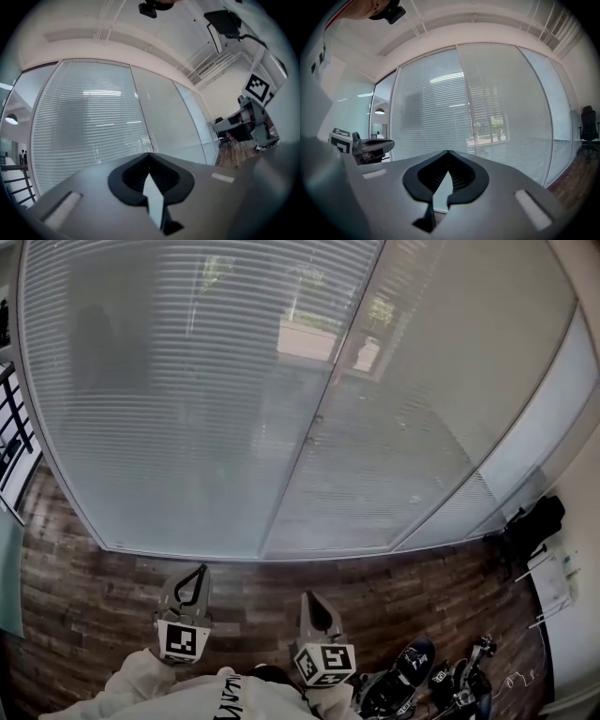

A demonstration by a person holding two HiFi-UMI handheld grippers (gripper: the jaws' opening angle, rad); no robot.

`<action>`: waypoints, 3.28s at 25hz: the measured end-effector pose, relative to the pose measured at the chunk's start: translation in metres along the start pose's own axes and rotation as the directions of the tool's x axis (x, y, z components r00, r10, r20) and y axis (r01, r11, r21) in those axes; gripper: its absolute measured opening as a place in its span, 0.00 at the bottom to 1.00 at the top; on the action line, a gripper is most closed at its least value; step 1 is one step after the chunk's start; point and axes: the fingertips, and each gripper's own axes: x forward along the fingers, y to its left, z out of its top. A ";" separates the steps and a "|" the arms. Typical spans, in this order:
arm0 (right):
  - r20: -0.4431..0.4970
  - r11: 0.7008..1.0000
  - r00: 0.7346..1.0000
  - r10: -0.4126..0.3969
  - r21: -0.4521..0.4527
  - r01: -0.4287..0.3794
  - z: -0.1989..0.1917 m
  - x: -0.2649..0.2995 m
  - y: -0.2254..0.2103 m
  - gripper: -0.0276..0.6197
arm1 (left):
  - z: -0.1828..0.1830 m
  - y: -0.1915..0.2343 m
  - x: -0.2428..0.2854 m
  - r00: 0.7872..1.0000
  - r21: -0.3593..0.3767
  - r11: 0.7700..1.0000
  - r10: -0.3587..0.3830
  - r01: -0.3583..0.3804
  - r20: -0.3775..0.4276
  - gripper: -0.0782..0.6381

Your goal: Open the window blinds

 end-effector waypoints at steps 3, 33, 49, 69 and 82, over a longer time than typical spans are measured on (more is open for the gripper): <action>-0.001 1.000 1.000 0.010 0.002 -0.010 0.001 0.014 -0.003 0.05 | -0.002 0.003 0.009 1.000 0.001 1.000 0.004 -0.004 0.001 0.11; -0.017 0.986 0.987 0.162 0.044 -0.161 0.018 0.172 -0.129 0.05 | -0.014 -0.009 0.182 0.989 0.054 0.994 0.103 -0.098 -0.105 0.11; -0.013 0.971 0.974 0.227 -0.074 -0.228 0.045 0.222 -0.145 0.05 | -0.022 -0.006 0.225 0.978 0.046 0.986 0.167 -0.163 -0.125 0.11; -0.027 0.869 0.999 0.044 -0.491 -0.052 0.096 0.320 -0.141 0.23 | -0.041 0.023 0.246 0.987 0.004 0.995 0.103 -0.104 -0.120 0.11; -0.041 0.448 0.992 -0.123 -0.894 0.019 0.112 0.378 -0.134 0.34 | -0.045 0.023 0.245 0.987 -0.030 0.994 0.099 -0.104 -0.130 0.11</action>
